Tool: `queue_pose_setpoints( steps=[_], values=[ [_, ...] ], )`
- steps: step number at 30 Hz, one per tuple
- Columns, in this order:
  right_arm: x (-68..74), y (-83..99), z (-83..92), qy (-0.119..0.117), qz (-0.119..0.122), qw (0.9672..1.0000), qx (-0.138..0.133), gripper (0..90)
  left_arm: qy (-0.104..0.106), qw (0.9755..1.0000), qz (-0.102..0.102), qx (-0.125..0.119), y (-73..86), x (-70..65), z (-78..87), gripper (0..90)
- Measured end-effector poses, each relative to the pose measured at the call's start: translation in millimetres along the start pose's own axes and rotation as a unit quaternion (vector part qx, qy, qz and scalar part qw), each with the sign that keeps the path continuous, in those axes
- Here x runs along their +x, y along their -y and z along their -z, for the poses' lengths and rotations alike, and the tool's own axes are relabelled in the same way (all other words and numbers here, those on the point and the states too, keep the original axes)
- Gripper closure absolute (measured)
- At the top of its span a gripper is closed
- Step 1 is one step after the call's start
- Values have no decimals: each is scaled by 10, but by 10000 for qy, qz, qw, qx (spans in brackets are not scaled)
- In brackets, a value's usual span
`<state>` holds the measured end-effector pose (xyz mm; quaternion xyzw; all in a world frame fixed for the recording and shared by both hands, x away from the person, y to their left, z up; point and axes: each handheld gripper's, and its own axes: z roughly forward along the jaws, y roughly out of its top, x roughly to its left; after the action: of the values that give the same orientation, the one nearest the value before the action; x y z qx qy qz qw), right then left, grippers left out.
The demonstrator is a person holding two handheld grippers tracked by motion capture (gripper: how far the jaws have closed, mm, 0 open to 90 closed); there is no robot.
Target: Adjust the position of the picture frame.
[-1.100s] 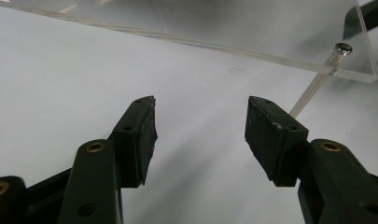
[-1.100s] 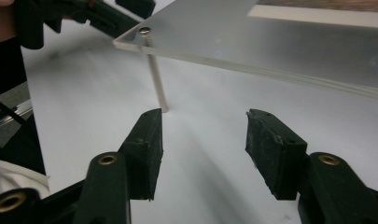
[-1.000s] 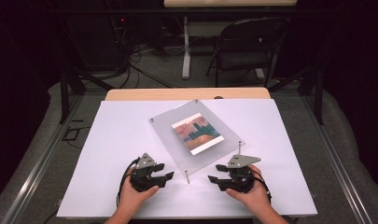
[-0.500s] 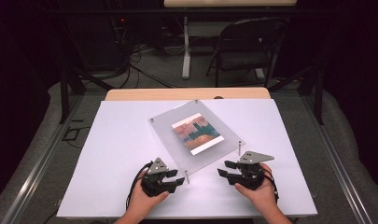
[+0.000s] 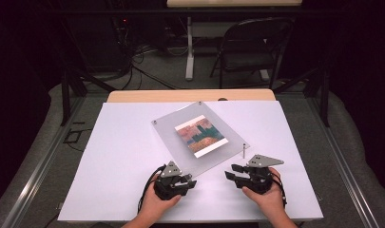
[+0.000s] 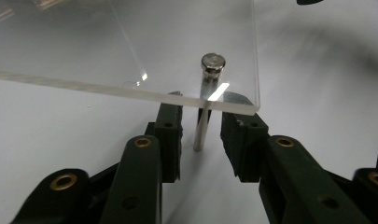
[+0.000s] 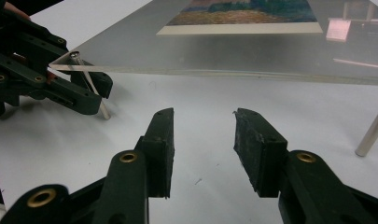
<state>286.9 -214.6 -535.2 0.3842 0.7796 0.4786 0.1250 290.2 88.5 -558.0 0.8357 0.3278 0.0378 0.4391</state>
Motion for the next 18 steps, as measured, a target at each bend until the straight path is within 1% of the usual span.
queue_pose_setpoints(
  steps=[2, 4, 5, 7, 9, 12, 15, 18],
  values=[
    [-2, 10, 9, 23, -15, 10000, -11, 574, 10, 10000, 4, 44, -6, -11, -22, 717],
    [-5, 19, 27, 45, -48, 10000, 5, 575, -3, 10000, -61, 72, -12, -18, -42, 738],
    [-7, 25, 30, 56, -58, 10000, -32, 575, -9, 9999, -69, 76, -13, -22, -54, 746],
    [-15, 33, 53, 77, -69, 9999, 1, 576, -47, 9999, -83, 92, -17, -26, -67, 770],
    [-18, 44, 68, 108, -104, 9999, -32, 576, -81, 9999, -65, 98, -21, -19, -70, 796],
    [-27, 52, 80, 130, -143, 9998, -75, 576, -65, 9999, 20, 105, -22, -5, -77, 831],
    [-36, 56, 94, 152, -172, 9997, -63, 576, -101, 9999, 4, 128, -24, -8, -84, 842],
    [-50, 60, 101, 177, -180, 9996, -108, 576, -115, 9998, -8, 136, -24, -10, -85, 846]
  ],
)
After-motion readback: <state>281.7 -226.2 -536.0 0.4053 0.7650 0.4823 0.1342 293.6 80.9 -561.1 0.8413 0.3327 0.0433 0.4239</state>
